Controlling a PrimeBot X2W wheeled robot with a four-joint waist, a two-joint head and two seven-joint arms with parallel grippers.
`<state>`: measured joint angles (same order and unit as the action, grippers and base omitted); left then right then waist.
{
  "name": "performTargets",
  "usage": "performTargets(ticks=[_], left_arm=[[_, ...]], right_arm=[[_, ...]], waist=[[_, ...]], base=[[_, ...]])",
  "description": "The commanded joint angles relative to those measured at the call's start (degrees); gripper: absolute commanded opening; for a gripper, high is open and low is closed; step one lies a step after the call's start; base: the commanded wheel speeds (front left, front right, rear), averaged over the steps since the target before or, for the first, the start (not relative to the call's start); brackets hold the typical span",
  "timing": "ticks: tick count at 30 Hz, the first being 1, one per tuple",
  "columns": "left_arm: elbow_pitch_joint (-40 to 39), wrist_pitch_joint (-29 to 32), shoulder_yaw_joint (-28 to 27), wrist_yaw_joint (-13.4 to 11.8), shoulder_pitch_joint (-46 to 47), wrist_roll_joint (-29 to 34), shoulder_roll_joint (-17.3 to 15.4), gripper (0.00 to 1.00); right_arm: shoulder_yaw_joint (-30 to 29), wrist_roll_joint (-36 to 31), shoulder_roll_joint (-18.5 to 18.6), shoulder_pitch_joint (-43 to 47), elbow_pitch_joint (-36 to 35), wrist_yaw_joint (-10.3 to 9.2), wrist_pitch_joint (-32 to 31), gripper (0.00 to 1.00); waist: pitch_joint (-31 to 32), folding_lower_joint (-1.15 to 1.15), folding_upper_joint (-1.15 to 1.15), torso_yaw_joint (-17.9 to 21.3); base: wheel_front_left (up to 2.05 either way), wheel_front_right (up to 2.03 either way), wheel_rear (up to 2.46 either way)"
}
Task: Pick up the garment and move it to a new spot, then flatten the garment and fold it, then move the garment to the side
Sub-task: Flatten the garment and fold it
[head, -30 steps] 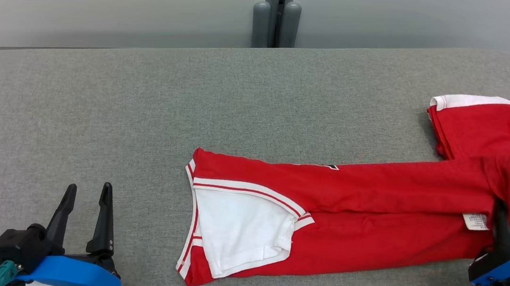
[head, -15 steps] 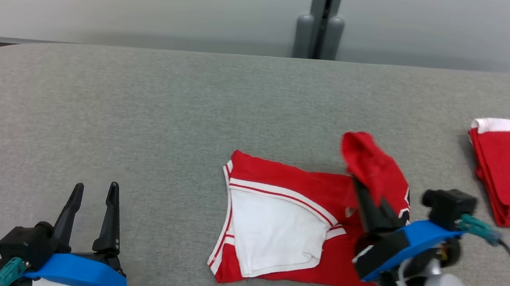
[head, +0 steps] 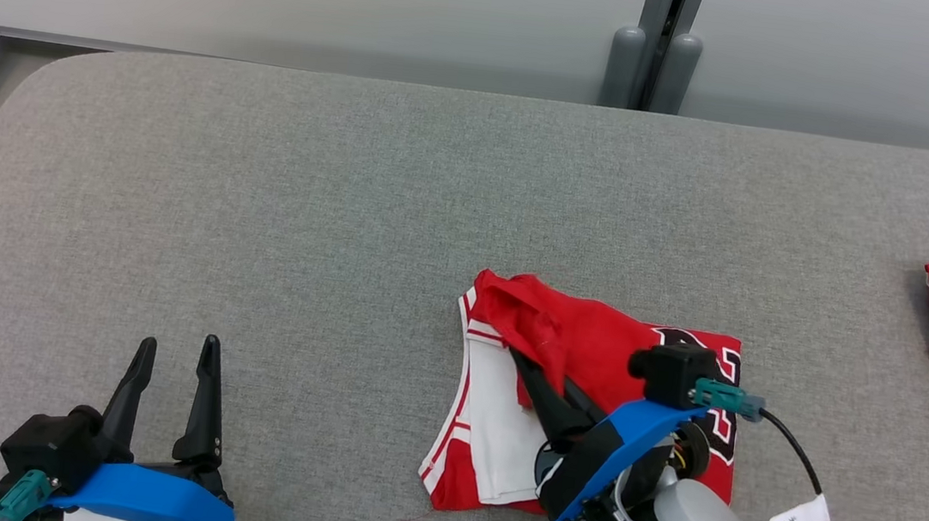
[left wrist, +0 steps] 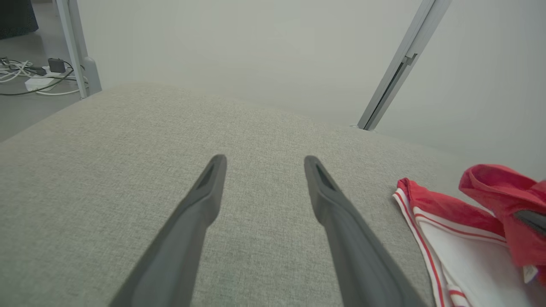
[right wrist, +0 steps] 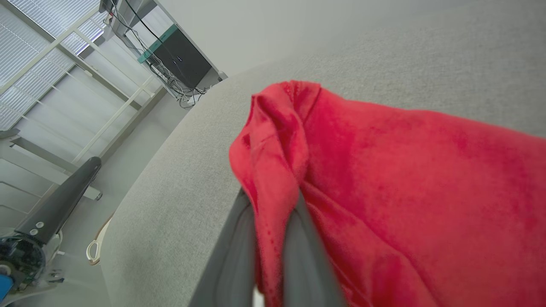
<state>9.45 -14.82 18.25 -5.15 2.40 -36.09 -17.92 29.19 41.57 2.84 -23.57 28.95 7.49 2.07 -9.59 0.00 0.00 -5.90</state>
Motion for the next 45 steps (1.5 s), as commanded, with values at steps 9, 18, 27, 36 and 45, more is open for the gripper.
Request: performTargets(ticks=[9, 18, 27, 36, 45], left_arm=[[0.72, -0.34, -0.02, 0.46, 0.50, 0.48, 0.68, 1.00], [0.99, -0.42, 1.19, 1.23, 1.69, 2.26, 1.31, 1.00], [2.01, -0.40, 2.89, 1.78, 3.68, 4.37, 3.09, 1.00], [3.71, -0.43, 1.18, 2.23, 1.11, 6.66, 4.97, 1.00], [4.53, -0.42, -2.55, 2.95, -2.33, 8.26, 6.77, 1.00]], right_arm=[[8.73, 6.84, 0.18, -5.37, 3.33, 0.00, 5.15, 1.00], [-0.50, -6.75, 0.13, -7.17, 9.78, 0.00, 12.32, 1.00], [-19.03, -25.70, 0.22, 0.93, 3.34, 0.00, 13.12, 1.00], [-25.37, -30.23, 0.12, 13.99, -7.75, 0.00, 13.13, 1.00], [-27.07, -32.16, 0.10, 18.92, -10.78, 0.00, 13.13, 1.00]], waist=[[0.07, 0.00, 0.00, 0.62], [0.88, 0.00, 0.00, 2.96], [3.30, 0.00, 0.00, 5.82], [5.76, 0.00, 0.00, 7.51], [6.13, 0.00, 0.00, 7.79]], base=[[0.00, 0.00, 0.00], [0.00, 0.00, 0.00], [0.00, 0.00, 0.00], [0.00, 0.00, 0.00], [0.00, 0.00, 0.00]])
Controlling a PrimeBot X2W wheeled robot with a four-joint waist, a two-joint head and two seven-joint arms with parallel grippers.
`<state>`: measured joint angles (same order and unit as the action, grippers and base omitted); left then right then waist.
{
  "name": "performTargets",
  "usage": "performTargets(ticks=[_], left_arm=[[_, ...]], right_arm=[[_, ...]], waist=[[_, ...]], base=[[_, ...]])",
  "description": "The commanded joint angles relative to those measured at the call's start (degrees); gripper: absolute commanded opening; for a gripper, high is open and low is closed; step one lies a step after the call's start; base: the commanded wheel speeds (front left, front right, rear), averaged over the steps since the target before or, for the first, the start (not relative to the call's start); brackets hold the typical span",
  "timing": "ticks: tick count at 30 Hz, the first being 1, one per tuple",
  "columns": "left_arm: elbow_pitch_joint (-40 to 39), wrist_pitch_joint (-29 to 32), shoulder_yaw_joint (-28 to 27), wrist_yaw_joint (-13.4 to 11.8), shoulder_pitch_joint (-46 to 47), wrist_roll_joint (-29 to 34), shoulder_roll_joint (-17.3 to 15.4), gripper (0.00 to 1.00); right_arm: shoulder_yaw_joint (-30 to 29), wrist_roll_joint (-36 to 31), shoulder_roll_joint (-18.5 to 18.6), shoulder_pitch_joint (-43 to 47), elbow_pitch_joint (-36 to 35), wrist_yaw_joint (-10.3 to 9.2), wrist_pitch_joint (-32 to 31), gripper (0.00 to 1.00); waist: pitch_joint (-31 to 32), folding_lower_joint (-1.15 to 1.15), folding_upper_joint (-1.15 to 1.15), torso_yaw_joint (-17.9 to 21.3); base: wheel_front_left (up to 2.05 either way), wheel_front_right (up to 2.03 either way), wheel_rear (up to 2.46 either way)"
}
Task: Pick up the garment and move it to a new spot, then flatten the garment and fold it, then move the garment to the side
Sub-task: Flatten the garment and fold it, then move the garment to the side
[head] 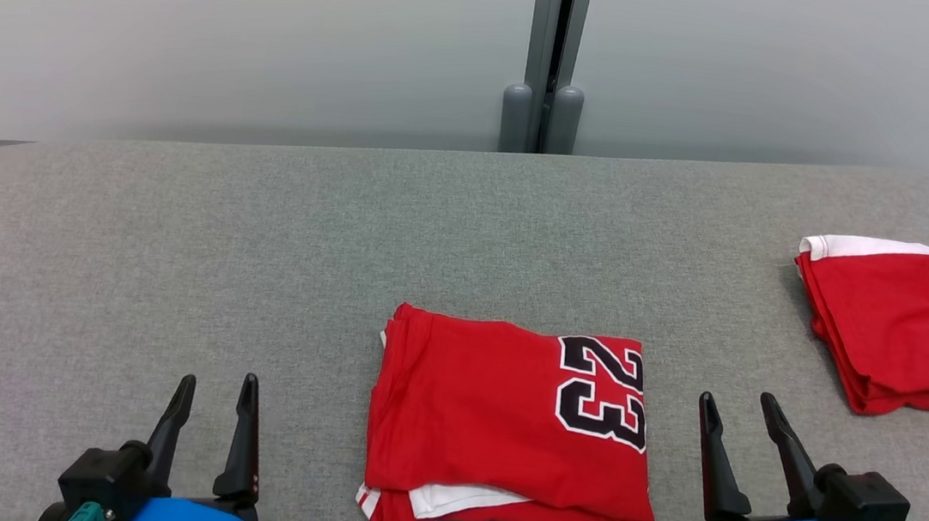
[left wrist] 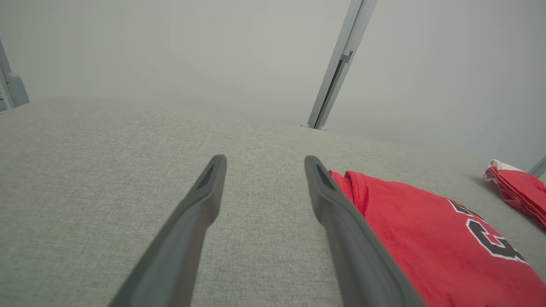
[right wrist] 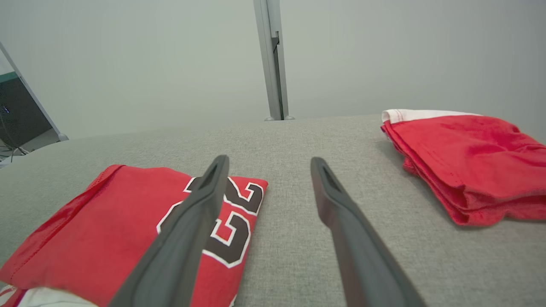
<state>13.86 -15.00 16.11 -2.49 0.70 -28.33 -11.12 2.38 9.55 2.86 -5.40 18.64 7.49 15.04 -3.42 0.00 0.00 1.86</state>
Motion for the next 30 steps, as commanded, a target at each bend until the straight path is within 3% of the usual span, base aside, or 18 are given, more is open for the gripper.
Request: performTargets(ticks=[1, 21, 26, 30], left_arm=[[0.23, -0.24, -0.76, 0.44, -0.87, 0.76, 0.13, 1.00], [2.24, -0.24, -3.52, 2.70, -0.13, 4.48, 2.04, 1.00], [2.46, -0.25, -3.91, 2.84, 0.64, 5.25, 2.36, 1.00], [2.27, -0.24, -4.61, 3.01, 0.99, 5.49, 2.69, 1.00]], right_arm=[[-0.31, -0.11, 0.06, 0.99, -0.52, 0.00, 0.17, 1.00], [-0.17, 0.67, 0.06, -0.28, 0.66, 0.00, 0.06, 1.00], [-0.27, 4.46, 0.05, -3.21, 1.13, 0.01, -3.72, 1.00], [-0.05, 4.48, 0.06, -5.95, 1.81, 0.00, -12.12, 1.00]], waist=[[-0.07, 0.00, 0.00, 0.05], [-1.27, 0.00, 0.00, -0.74], [-1.96, 0.00, 0.00, -1.44], [-2.48, 0.00, 0.00, -2.39]], base=[[0.00, 0.00, 0.00], [0.00, 0.00, 0.00], [0.00, 0.00, 0.00], [0.00, 0.00, 0.00]])
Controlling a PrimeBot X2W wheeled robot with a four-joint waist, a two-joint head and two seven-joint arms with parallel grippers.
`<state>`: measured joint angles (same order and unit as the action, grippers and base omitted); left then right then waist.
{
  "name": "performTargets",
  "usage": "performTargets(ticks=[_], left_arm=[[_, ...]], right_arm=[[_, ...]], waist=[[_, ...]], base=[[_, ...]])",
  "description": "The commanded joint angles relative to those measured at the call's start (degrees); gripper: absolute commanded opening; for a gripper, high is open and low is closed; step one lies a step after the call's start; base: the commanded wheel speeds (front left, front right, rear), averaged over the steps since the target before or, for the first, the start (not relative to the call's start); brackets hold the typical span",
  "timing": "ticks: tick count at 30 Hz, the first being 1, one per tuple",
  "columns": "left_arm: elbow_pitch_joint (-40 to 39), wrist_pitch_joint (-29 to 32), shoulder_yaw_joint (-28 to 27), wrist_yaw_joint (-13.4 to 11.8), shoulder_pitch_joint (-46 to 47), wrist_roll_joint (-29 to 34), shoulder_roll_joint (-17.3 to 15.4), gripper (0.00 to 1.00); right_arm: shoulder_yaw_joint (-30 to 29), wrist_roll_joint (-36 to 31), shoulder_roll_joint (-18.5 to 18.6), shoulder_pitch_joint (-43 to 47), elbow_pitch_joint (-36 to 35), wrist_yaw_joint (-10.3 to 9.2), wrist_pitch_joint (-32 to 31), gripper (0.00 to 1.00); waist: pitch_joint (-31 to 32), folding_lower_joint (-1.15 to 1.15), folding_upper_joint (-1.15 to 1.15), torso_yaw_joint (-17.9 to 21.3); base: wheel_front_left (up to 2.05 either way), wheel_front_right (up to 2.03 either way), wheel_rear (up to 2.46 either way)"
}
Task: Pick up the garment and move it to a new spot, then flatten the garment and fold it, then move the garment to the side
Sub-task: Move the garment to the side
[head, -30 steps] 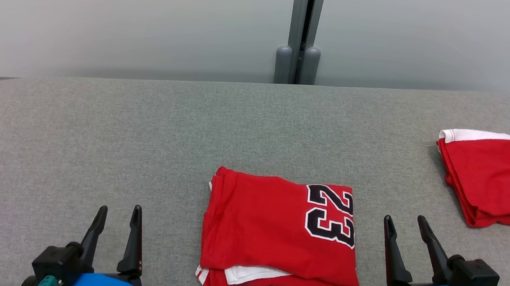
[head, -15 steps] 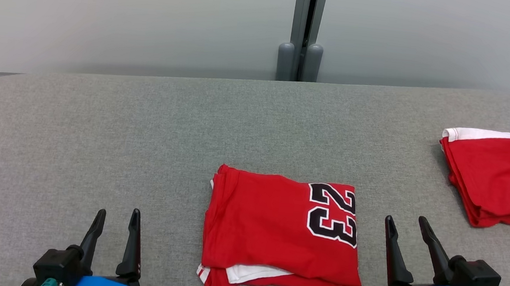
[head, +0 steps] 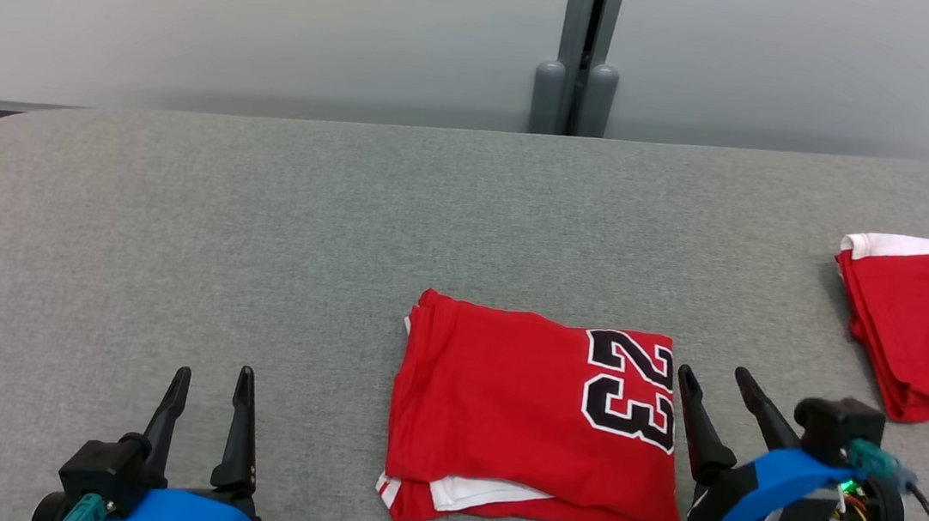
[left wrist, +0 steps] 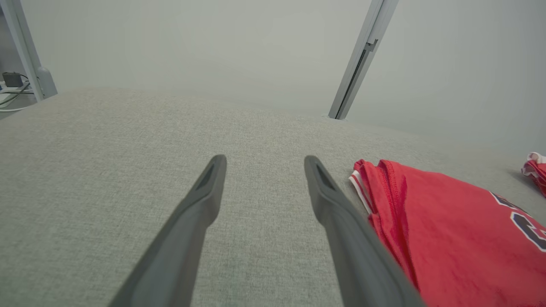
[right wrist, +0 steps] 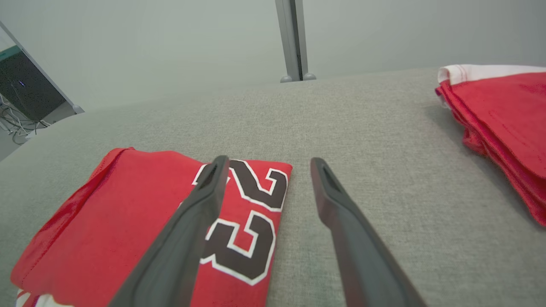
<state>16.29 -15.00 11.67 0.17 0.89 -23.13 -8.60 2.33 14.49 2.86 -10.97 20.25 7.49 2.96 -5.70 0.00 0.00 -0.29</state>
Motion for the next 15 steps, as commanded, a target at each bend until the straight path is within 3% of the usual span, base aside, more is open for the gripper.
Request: performTargets(ticks=[1, 7, 15], left_arm=[[-0.19, -0.24, -0.43, 0.28, 0.88, 0.37, 0.33, 1.00], [-0.26, -0.24, -1.43, 0.77, 1.42, 0.57, 1.52, 1.00], [-0.71, -0.24, -3.92, 1.44, 1.44, 1.23, 2.91, 1.00]], right_arm=[[-0.18, -0.91, 0.07, -1.14, 0.43, 0.00, -2.48, 1.00], [-2.14, -1.99, 0.05, -3.33, 3.98, 0.01, -15.00, 1.00], [-2.65, -1.00, 0.05, -3.97, 7.35, 0.01, -21.42, 1.00]], waist=[[-0.37, 0.00, 0.00, -0.58], [-1.65, 0.00, 0.00, -3.50], [-3.71, 0.00, 0.00, -6.50]], base=[[0.00, 0.00, 0.00], [0.00, 0.00, 0.00], [0.00, 0.00, 0.00]])
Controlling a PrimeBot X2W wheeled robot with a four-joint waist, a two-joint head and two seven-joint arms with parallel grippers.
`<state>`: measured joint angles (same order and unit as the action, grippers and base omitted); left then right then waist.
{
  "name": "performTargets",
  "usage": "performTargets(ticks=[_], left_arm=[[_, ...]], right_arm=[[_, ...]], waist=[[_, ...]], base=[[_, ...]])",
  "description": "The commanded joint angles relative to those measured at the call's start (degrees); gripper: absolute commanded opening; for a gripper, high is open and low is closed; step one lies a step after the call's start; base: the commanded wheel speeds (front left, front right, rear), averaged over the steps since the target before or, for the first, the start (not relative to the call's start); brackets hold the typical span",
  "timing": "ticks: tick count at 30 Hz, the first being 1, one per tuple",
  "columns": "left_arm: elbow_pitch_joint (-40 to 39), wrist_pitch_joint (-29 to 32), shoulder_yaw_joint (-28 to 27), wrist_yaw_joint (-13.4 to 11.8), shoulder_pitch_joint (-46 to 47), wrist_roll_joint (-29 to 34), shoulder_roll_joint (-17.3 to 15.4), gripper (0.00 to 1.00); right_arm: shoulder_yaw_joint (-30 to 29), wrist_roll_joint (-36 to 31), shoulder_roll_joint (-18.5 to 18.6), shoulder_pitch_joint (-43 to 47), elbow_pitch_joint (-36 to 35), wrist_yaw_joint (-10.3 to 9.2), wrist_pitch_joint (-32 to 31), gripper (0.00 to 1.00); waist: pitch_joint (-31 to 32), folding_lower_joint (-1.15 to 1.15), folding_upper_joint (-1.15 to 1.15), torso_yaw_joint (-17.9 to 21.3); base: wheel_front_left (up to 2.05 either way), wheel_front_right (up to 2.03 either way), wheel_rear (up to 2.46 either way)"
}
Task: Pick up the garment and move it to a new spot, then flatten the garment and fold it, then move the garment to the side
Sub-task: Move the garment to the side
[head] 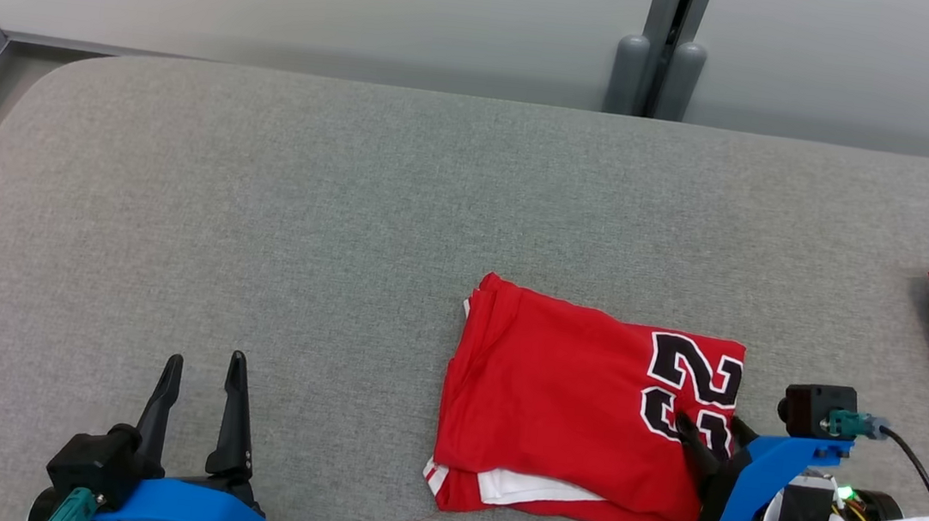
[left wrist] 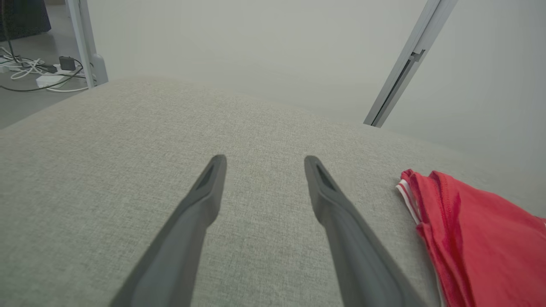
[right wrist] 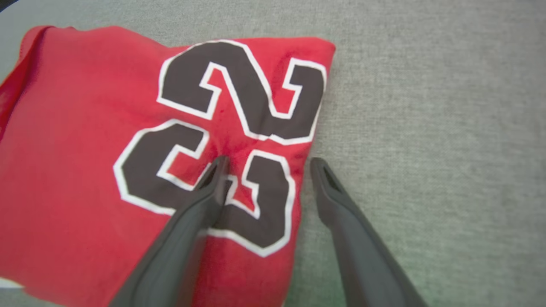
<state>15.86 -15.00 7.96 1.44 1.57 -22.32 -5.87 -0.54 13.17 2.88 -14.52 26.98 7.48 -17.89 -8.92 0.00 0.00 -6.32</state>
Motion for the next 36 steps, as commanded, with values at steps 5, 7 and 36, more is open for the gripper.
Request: performTargets(ticks=[5, 7, 36], left_arm=[[-0.70, -0.24, -1.31, 0.68, 1.18, 1.41, 0.74, 1.00], [-0.92, -0.24, -1.43, 1.01, 1.24, 1.83, 1.00, 1.00], [-3.30, 3.11, 2.05, 3.02, 4.31, 6.20, -2.35, 1.00]], right_arm=[[1.69, 0.90, -0.09, -1.39, 1.23, 0.02, 0.13, 0.00], [2.38, 0.96, -0.06, -2.48, 0.81, 0.02, 1.52, 0.00], [-0.78, 0.06, 3.52, -3.58, -14.92, 0.02, 6.07, 0.00]], waist=[[-1.31, 0.00, 0.00, -0.32], [-1.40, 0.00, 0.00, 0.59], [-5.77, 0.00, 0.00, 30.77]], base=[[0.00, 0.00, 0.00], [0.00, 0.00, 0.00], [0.00, 0.00, 0.00]])
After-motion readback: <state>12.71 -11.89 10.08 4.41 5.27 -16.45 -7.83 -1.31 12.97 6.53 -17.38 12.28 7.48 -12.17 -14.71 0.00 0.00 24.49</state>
